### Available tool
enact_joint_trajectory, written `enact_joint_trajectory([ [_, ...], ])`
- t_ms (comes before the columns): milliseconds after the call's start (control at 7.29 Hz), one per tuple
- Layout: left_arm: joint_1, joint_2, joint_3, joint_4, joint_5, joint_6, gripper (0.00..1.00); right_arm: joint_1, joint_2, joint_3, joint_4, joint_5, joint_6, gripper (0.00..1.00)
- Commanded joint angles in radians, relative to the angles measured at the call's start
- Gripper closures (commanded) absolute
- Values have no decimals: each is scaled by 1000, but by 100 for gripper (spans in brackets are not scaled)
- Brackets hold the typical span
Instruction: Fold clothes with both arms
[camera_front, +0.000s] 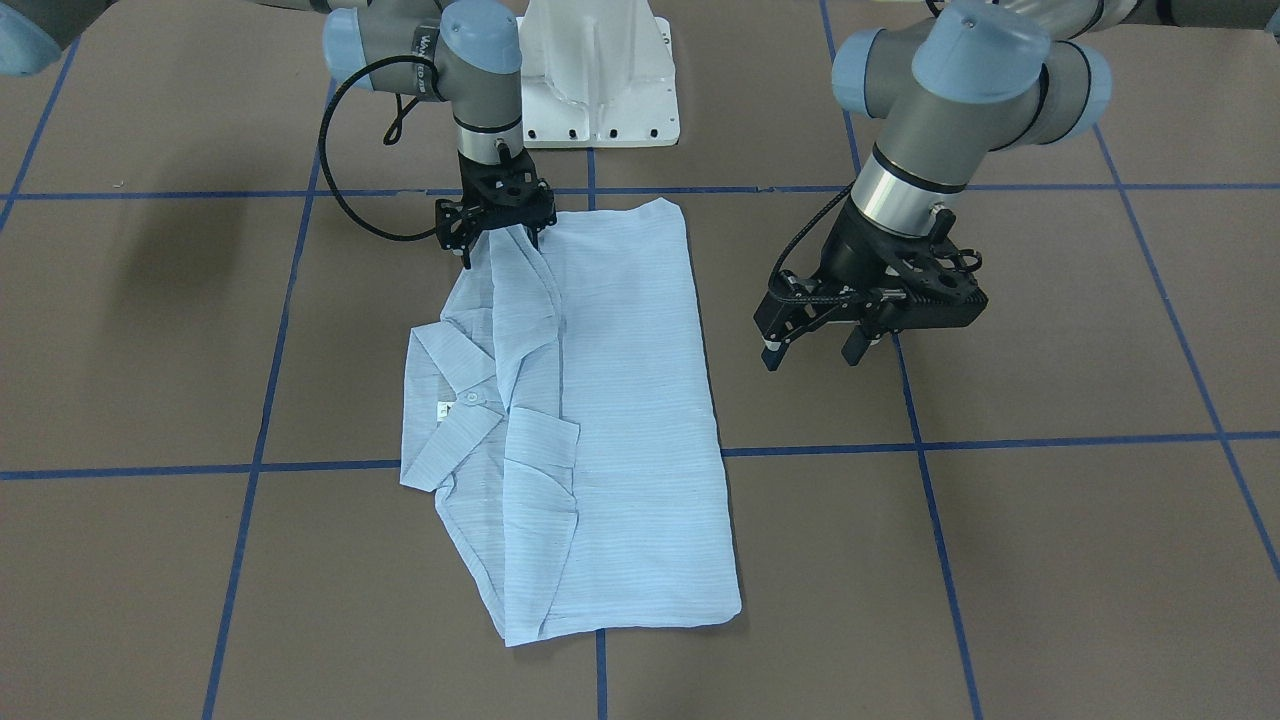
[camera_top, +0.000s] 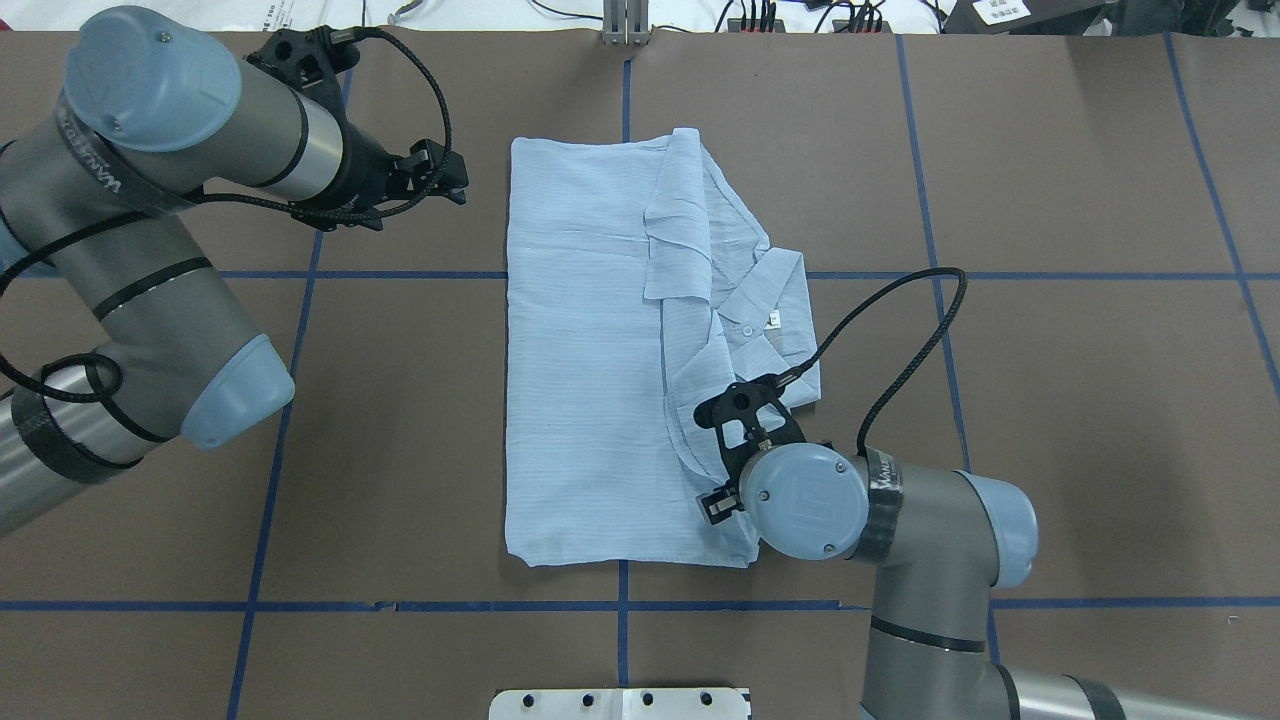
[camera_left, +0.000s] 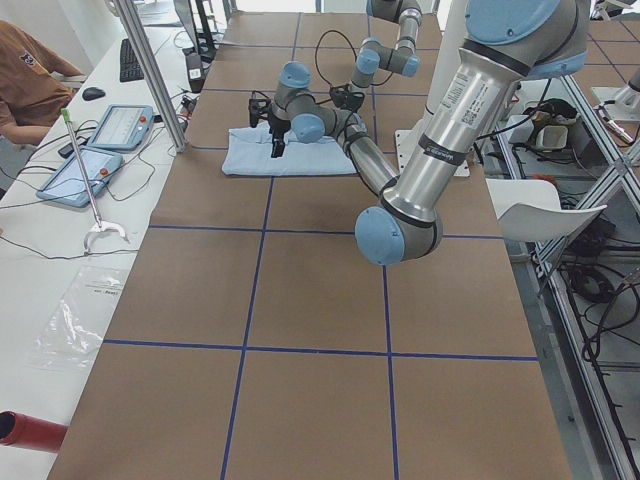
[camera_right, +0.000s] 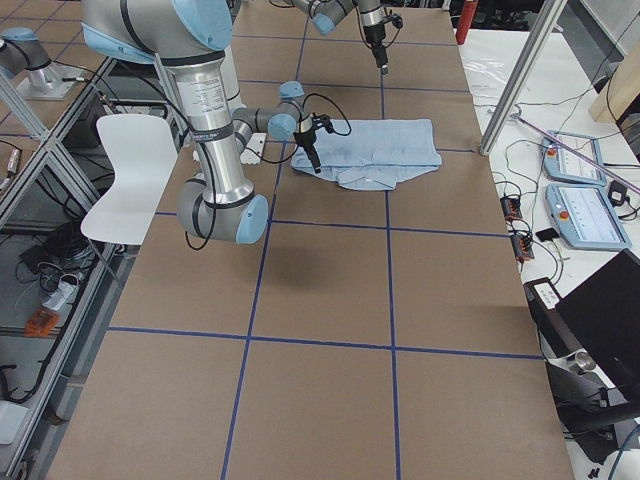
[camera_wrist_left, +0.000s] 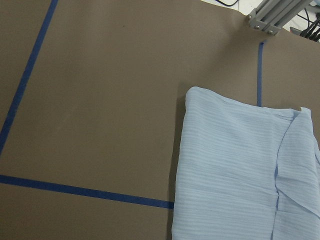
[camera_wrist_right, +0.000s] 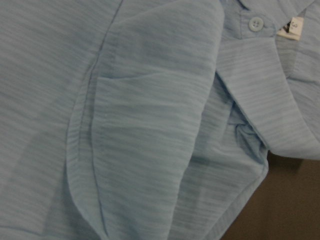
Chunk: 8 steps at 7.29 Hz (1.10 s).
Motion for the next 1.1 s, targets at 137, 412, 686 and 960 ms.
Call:
enact_joint_trajectory([
  [137,39,-18,1,-14,2,-48,0,39,-213,123,4,9,-15,0],
  [412,43,-18,-2,-15,2,-52,0,103,-340,209,13,13,-85,0],
  [686,43,-18,-2,-15,2,-51,0,157,-191,182,9,55,-93,0],
  [960,43,-17,3,-21,2,-49,0,174,24,29,2,55,-96,0],
])
